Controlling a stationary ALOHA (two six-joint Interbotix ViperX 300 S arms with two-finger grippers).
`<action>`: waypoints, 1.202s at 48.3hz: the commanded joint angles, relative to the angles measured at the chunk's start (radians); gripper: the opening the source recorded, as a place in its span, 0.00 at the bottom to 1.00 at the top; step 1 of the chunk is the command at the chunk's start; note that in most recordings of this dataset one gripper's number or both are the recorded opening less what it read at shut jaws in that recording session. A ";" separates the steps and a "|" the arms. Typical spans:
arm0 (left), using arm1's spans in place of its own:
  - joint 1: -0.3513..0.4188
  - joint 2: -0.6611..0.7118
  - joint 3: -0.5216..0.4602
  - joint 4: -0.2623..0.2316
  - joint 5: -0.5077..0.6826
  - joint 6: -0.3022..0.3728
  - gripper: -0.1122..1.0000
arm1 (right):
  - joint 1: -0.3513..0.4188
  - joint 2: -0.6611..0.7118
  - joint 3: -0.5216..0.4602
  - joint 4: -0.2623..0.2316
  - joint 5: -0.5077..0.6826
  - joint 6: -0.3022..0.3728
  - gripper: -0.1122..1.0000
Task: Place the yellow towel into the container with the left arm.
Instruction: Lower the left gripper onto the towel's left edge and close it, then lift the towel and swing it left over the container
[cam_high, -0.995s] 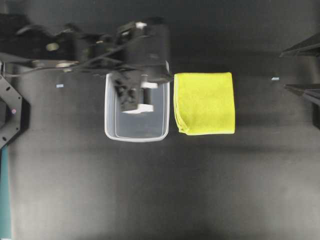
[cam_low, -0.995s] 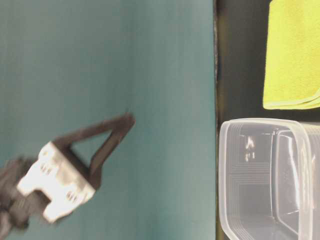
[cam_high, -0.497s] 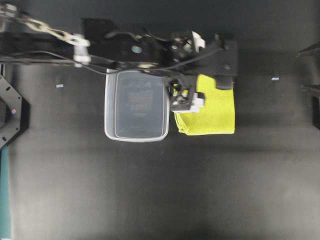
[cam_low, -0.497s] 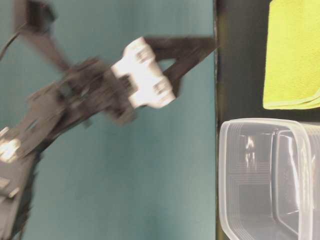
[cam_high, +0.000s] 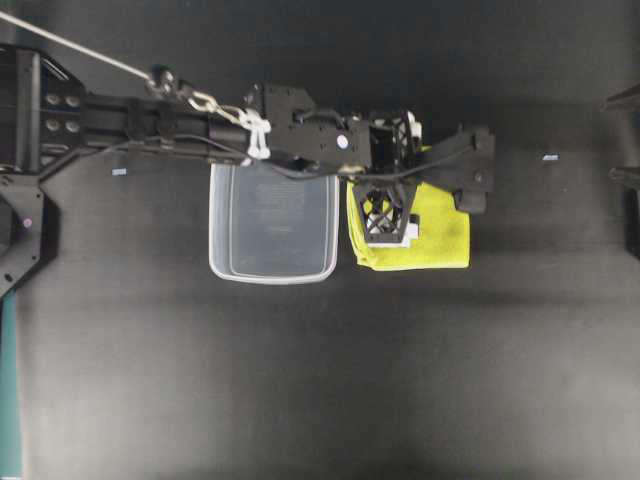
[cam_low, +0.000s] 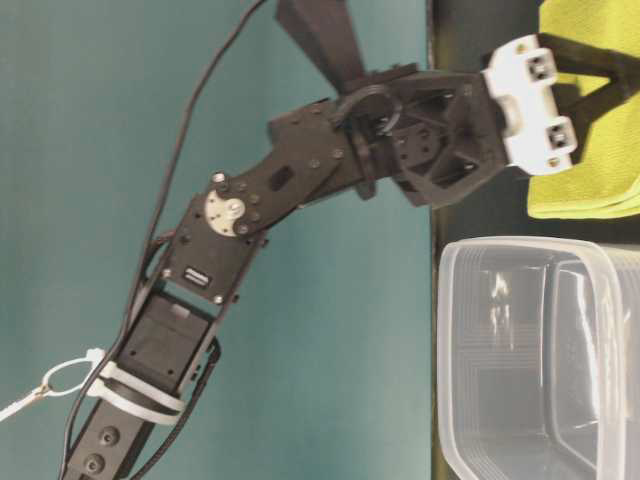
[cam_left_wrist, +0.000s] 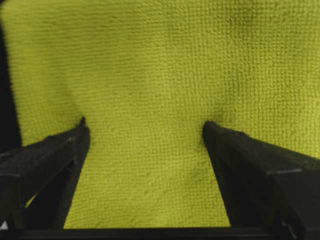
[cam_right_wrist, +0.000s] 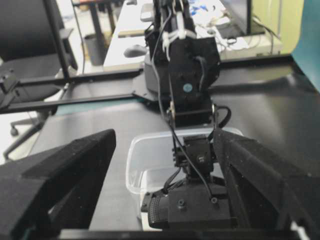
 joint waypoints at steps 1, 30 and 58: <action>-0.005 0.003 -0.003 0.003 -0.003 0.003 0.90 | 0.002 0.005 -0.021 0.003 -0.012 -0.002 0.79; -0.020 -0.127 -0.092 0.003 0.103 0.048 0.16 | 0.000 -0.005 -0.028 0.005 -0.025 0.002 0.78; -0.005 -0.621 0.149 0.005 0.463 0.046 0.16 | -0.005 -0.008 -0.028 0.005 -0.028 0.000 0.79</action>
